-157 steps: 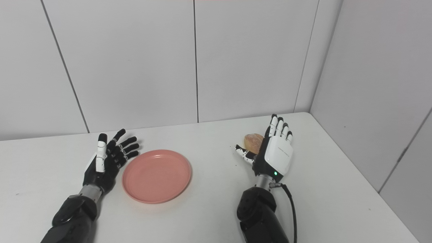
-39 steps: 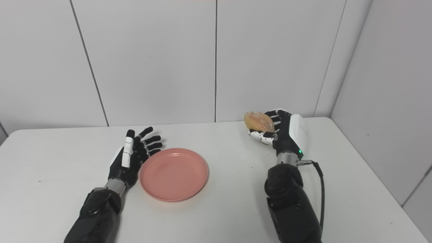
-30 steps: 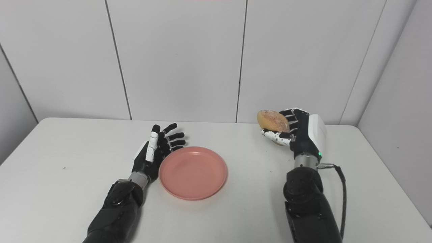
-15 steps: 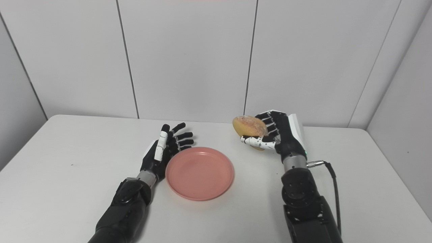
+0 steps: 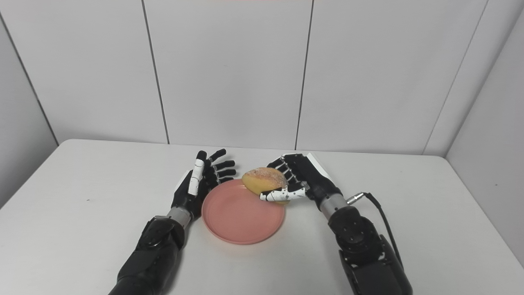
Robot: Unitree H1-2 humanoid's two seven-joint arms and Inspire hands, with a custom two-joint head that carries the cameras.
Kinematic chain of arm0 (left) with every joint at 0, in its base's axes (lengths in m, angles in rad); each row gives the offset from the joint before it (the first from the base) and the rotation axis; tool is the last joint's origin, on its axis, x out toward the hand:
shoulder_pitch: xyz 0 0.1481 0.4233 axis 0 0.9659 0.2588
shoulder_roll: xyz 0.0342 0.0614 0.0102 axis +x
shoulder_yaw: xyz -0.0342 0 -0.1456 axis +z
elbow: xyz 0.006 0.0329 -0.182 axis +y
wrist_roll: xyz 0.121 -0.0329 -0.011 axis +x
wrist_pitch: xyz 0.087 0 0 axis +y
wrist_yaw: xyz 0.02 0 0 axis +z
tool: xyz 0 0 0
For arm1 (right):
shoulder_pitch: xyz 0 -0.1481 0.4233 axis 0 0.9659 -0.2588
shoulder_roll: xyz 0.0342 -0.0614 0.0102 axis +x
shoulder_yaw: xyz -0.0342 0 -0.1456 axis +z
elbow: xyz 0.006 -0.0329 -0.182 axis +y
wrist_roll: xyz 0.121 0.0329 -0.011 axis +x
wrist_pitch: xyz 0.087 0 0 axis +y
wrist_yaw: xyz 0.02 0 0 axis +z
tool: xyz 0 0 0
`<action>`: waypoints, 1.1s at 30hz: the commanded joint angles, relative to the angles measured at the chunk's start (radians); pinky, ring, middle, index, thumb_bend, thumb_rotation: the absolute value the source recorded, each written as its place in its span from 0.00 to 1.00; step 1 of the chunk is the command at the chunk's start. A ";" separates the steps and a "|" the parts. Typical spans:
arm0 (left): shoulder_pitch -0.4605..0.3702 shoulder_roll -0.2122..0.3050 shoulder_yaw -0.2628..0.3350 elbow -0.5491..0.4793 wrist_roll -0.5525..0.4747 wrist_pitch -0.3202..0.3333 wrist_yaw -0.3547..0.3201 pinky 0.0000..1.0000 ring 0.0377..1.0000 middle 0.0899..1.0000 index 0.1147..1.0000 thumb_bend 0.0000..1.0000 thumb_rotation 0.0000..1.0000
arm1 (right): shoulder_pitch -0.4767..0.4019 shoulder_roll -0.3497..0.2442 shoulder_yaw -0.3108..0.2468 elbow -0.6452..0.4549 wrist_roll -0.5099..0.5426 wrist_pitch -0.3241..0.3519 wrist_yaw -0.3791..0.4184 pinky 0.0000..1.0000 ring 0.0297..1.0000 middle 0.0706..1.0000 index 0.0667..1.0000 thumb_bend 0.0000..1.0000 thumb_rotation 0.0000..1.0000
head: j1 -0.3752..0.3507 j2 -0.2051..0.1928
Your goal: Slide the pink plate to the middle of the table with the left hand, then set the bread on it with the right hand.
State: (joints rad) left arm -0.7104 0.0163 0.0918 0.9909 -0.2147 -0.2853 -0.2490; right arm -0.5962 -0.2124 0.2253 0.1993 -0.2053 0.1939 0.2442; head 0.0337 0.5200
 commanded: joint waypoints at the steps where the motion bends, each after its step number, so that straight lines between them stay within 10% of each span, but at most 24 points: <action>1: 0.008 -0.012 0.002 0.013 0.000 0.029 0.005 0.68 0.69 0.71 0.81 0.77 0.96 | -0.064 -0.003 0.005 -0.012 0.012 -0.075 0.023 0.38 0.43 0.45 0.45 0.52 0.00 | 0.003 0.002; 33: -0.006 -0.017 -0.004 0.046 0.011 0.009 0.018 0.68 0.67 0.70 0.81 0.78 0.97 | -0.142 0.082 0.043 0.292 -0.091 -0.294 -0.040 0.39 0.43 0.45 0.46 0.52 0.00 | 0.080 0.007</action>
State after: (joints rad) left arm -0.7244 0.0030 0.0902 1.0181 -0.2125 -0.2997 -0.2349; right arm -0.6716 -0.1373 0.2751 0.4980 -0.3019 -0.0295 0.2251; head 0.1135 0.5262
